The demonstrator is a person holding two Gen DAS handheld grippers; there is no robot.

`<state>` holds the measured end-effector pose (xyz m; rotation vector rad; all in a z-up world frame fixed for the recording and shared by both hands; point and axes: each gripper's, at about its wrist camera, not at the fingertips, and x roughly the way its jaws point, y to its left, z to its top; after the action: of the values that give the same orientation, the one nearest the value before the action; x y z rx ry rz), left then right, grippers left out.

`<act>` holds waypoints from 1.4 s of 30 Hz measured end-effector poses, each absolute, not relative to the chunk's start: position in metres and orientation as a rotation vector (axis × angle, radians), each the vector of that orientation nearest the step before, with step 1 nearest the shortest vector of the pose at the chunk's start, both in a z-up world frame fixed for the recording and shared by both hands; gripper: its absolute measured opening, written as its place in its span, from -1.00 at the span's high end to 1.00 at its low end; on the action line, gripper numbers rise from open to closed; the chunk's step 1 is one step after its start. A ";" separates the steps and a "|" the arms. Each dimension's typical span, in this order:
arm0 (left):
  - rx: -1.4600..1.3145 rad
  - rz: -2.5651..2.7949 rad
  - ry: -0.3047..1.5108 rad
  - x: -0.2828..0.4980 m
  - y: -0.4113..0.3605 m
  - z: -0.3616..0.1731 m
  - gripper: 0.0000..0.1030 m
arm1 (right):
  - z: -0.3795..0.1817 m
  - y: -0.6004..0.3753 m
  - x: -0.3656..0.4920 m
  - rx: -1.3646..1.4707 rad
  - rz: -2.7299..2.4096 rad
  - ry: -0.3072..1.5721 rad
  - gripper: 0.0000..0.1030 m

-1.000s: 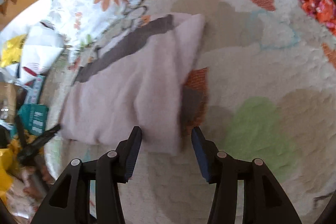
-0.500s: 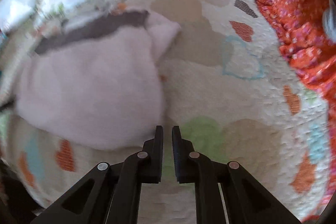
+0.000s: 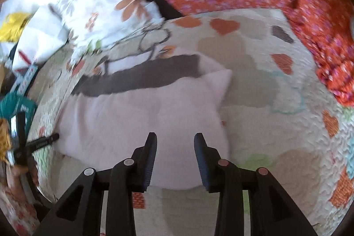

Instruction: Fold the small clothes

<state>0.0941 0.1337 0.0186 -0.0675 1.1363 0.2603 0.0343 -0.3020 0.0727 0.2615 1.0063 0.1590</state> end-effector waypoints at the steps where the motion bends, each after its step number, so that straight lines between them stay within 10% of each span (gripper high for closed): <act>1: -0.080 0.280 1.134 0.094 0.140 0.020 -0.53 | 0.072 -0.294 0.038 0.247 0.168 1.010 0.26; 30: -0.622 0.342 0.930 0.045 0.277 0.078 -0.52 | 0.010 0.038 -0.005 -0.696 0.445 0.739 -0.06; 42: -0.644 0.351 0.922 0.039 0.290 0.077 -0.52 | 0.018 0.061 0.031 -0.567 0.477 0.844 -0.12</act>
<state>0.0392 0.2898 0.0773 -0.6444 0.9223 0.3514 0.0307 0.0613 0.0180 -0.5669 0.8439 0.4770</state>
